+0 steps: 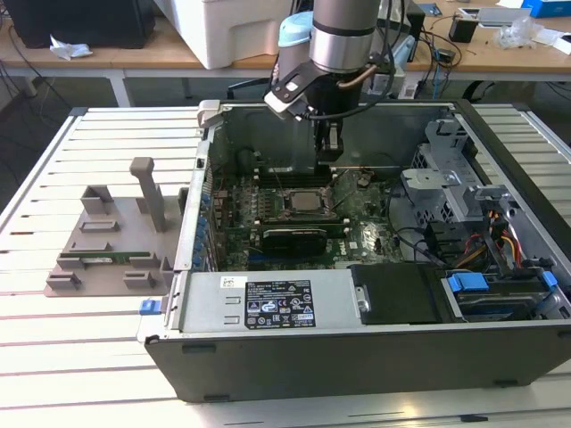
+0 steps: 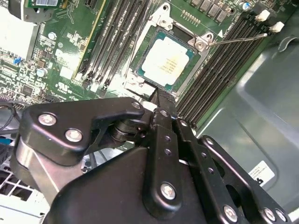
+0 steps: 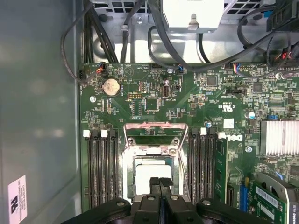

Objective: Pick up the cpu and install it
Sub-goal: 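Place the cpu into insertion slot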

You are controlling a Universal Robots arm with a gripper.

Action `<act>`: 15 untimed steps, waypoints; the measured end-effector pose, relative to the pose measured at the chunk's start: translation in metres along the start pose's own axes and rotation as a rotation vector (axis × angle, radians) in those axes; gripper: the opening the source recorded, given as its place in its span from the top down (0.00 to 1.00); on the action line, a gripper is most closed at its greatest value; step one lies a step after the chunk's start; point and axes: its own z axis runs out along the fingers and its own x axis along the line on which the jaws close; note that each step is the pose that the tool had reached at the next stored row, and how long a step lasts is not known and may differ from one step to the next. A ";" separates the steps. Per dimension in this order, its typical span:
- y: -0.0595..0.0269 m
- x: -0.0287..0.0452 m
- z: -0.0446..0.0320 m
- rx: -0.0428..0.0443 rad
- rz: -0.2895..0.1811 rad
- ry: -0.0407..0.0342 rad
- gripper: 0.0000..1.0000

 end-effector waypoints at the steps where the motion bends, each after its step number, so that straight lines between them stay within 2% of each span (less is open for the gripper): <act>1: 0.0000 0.0000 -0.0016 0.0000 0.000 0.0000 0.89; 9: -0.0005 -0.0002 -0.0154 0.0000 0.000 0.0000 0.89; 15: -0.0010 -0.0005 -0.0345 0.0001 0.000 -0.0002 0.89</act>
